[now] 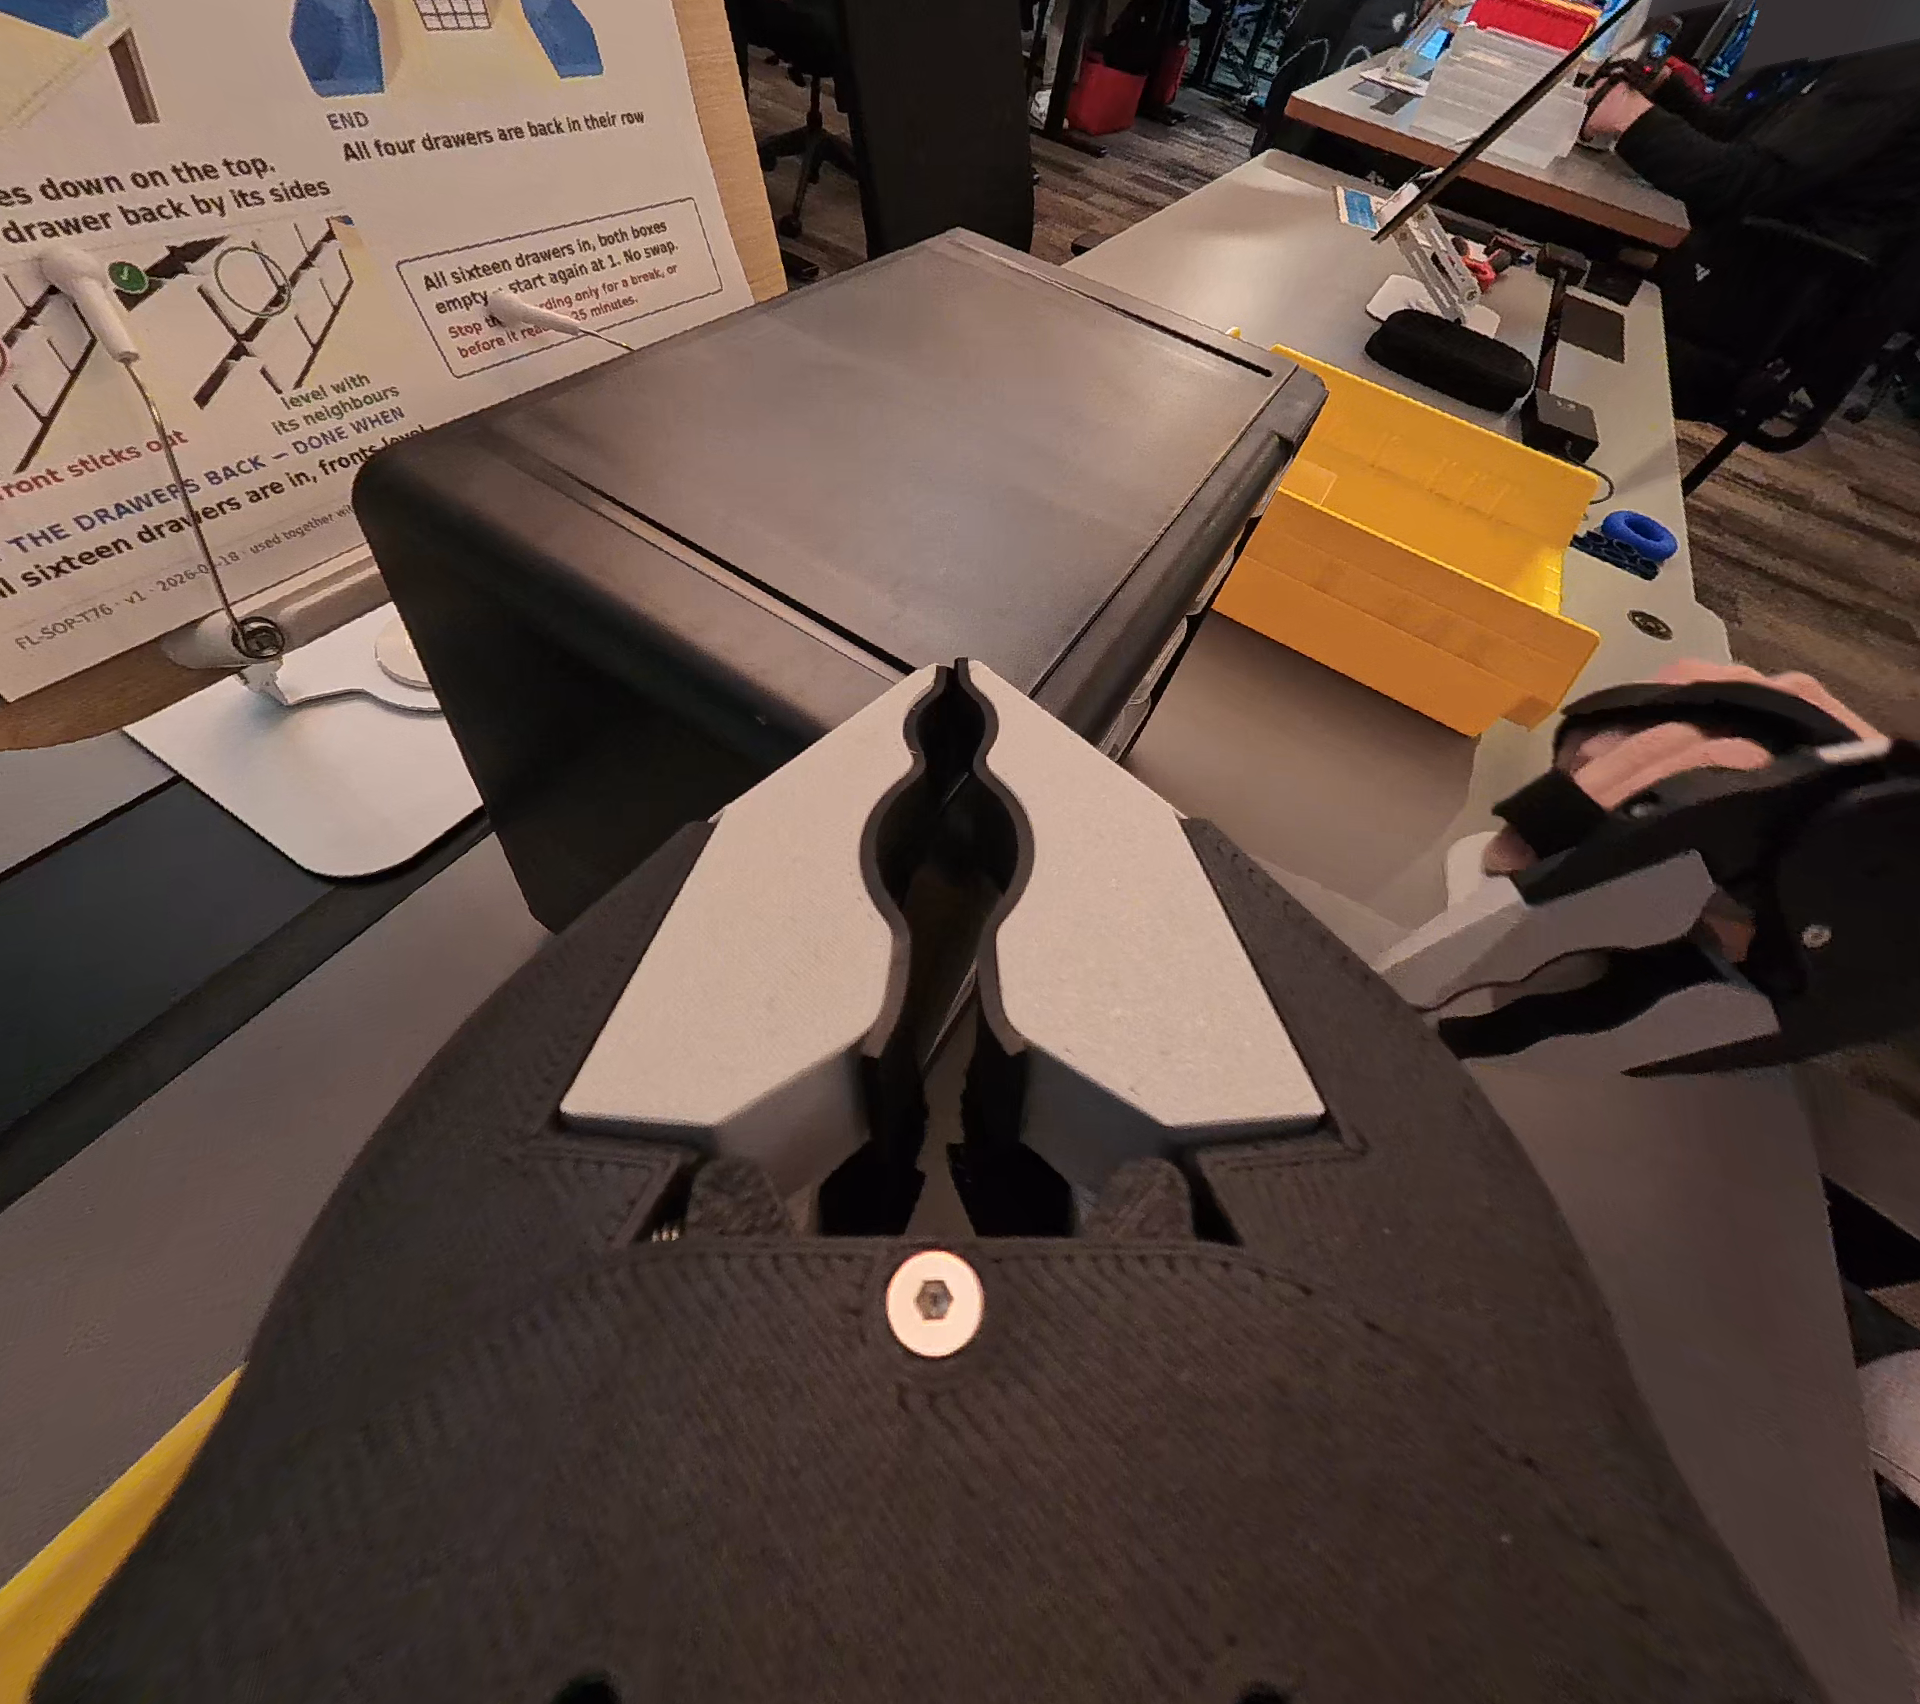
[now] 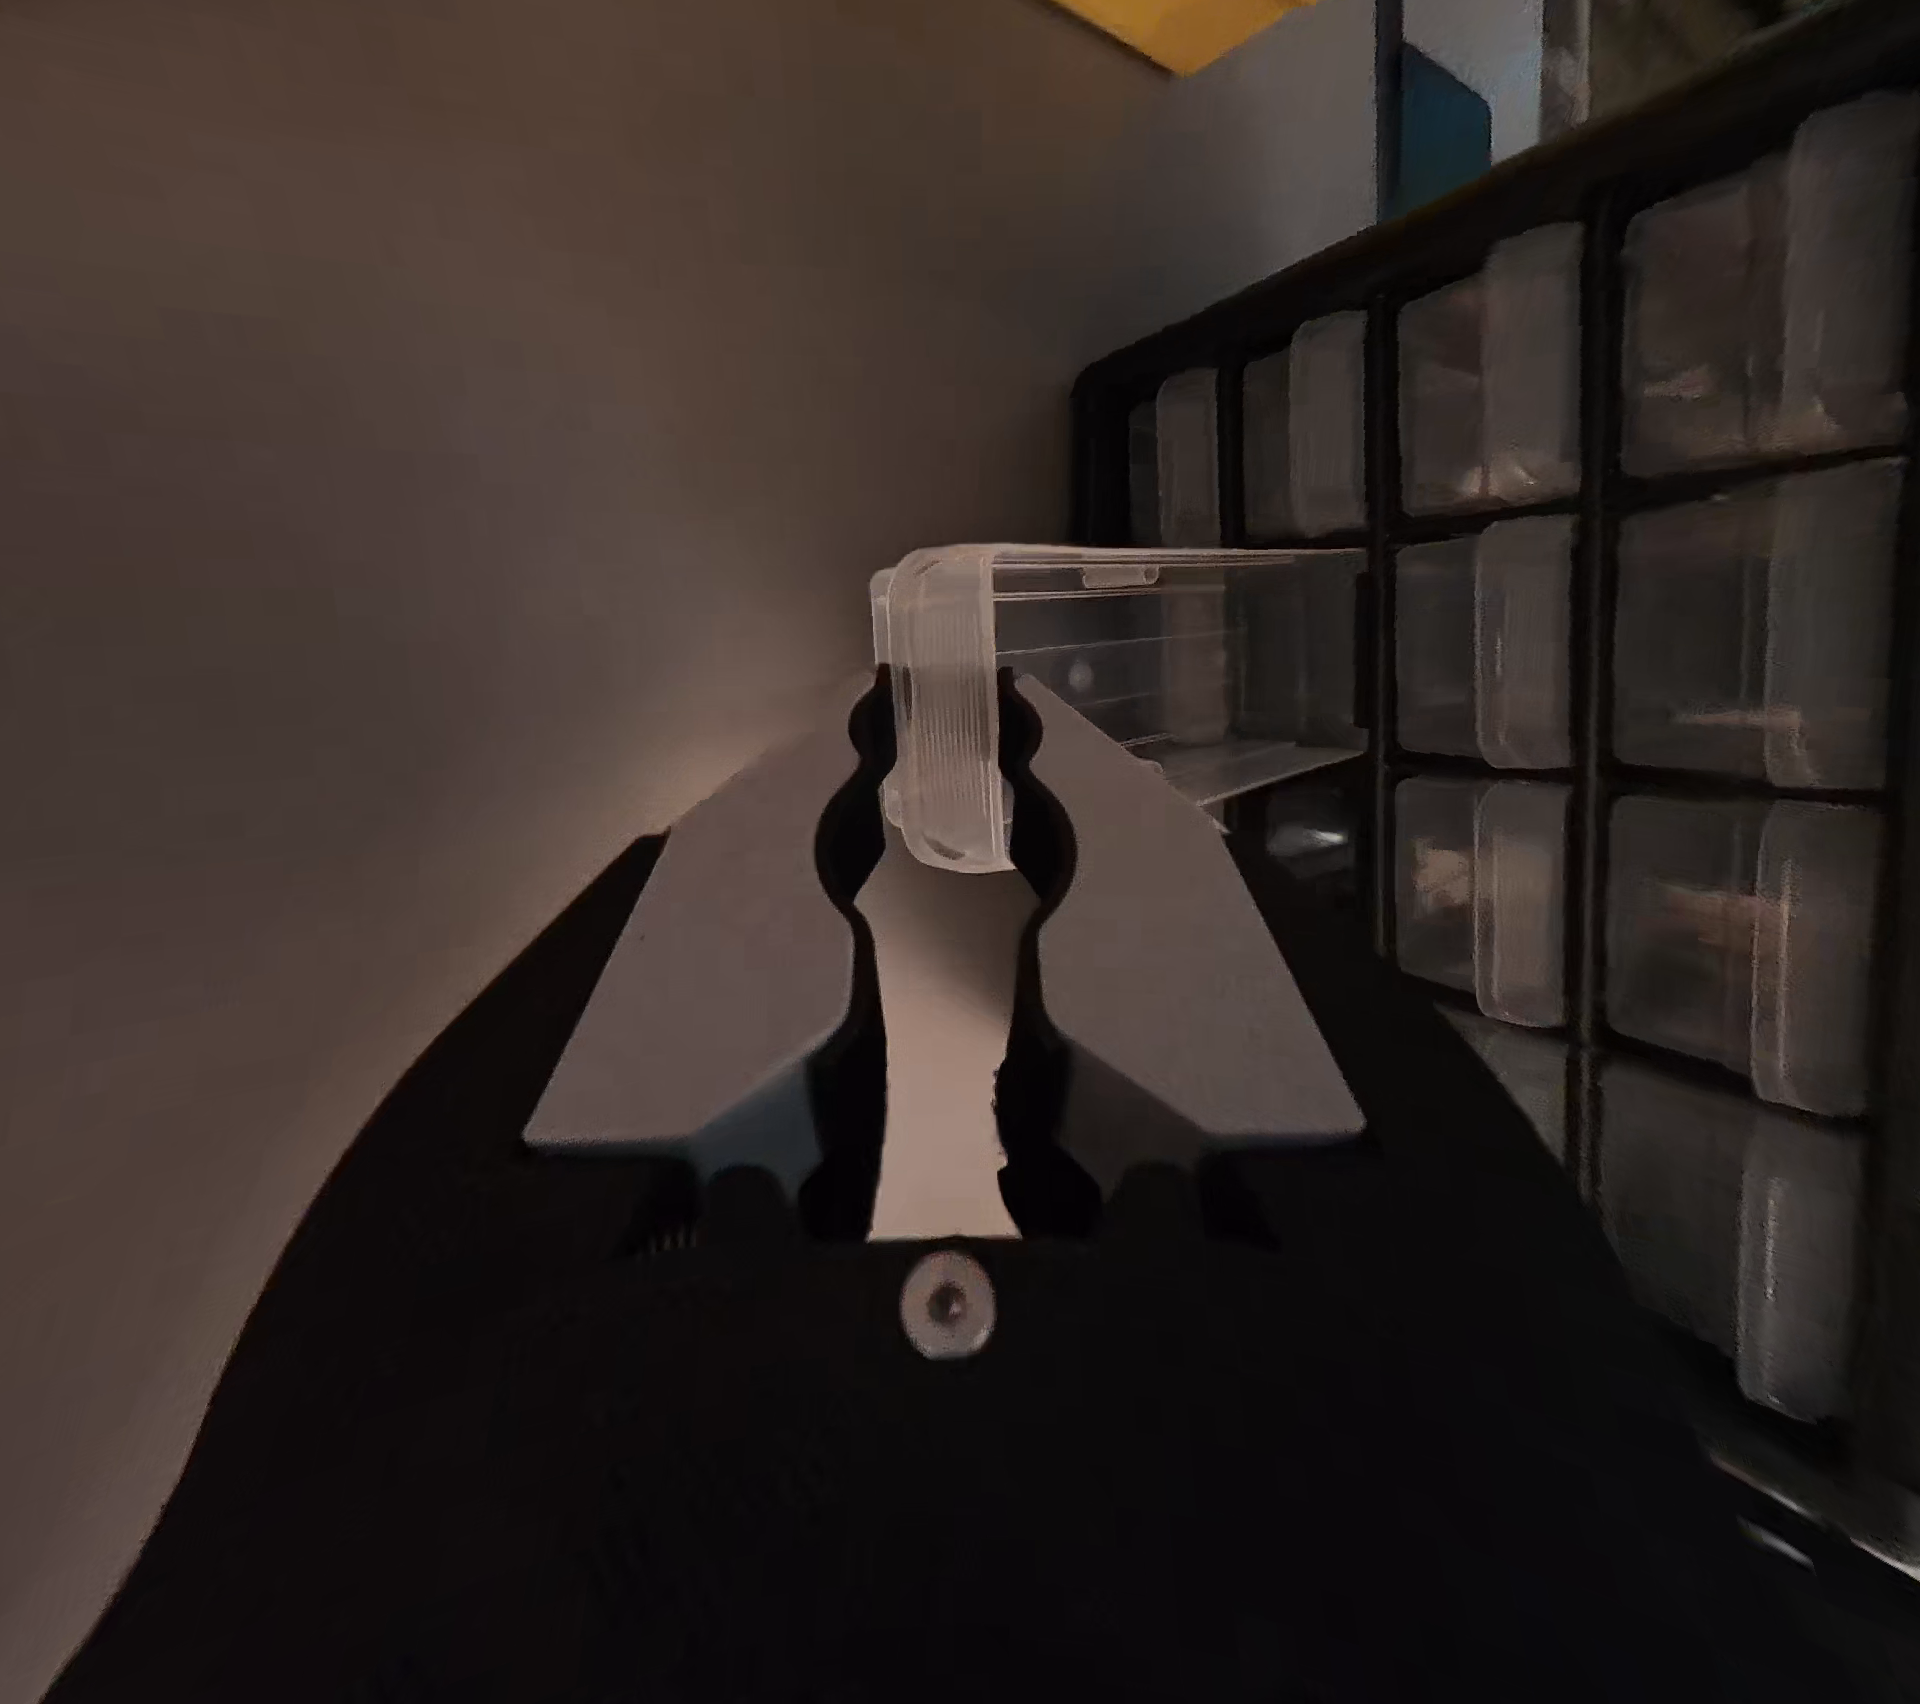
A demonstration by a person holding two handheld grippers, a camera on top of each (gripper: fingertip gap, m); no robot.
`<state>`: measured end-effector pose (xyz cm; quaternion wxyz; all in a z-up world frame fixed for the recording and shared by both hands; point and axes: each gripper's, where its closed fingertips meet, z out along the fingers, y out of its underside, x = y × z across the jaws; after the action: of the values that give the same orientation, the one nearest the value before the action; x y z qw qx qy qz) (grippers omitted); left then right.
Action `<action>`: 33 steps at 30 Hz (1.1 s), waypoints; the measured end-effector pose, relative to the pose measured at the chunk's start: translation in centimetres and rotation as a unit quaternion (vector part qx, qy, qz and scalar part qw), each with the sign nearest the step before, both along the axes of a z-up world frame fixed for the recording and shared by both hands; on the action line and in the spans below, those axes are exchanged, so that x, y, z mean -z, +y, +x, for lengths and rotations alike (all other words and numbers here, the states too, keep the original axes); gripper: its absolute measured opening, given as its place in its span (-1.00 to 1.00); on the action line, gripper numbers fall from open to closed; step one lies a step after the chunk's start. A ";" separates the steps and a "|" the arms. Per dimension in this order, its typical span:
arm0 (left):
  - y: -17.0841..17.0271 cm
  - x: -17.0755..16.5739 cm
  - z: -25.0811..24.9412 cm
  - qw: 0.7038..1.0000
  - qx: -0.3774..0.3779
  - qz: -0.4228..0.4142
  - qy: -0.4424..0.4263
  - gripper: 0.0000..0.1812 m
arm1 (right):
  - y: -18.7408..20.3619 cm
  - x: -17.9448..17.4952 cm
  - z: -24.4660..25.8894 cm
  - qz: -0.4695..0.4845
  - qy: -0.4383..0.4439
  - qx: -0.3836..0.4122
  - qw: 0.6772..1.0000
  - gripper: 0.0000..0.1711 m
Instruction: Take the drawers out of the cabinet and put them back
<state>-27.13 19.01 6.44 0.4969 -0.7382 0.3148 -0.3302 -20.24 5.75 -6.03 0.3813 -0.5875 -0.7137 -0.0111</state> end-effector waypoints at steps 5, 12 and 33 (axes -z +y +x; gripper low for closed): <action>0.0 0.0 0.0 1.000 -0.001 0.000 0.001 -1.00 | -2.1 -1.7 -1.0 -0.146 0.026 -0.011 0.989 -0.80; 0.0 0.0 0.0 1.000 0.001 0.000 -0.002 -1.00 | -3.3 2.3 2.3 -0.095 -0.063 -0.058 0.992 -0.80; 0.0 -0.1 0.0 1.000 0.007 -0.003 -0.014 -1.00 | -6.0 0.1 6.1 -0.251 0.126 0.081 0.956 -0.52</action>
<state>-27.16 18.96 6.51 0.4966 -0.7330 0.3120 -0.3445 -14.11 -0.25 -6.17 0.3062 -0.7168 -0.5895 0.2117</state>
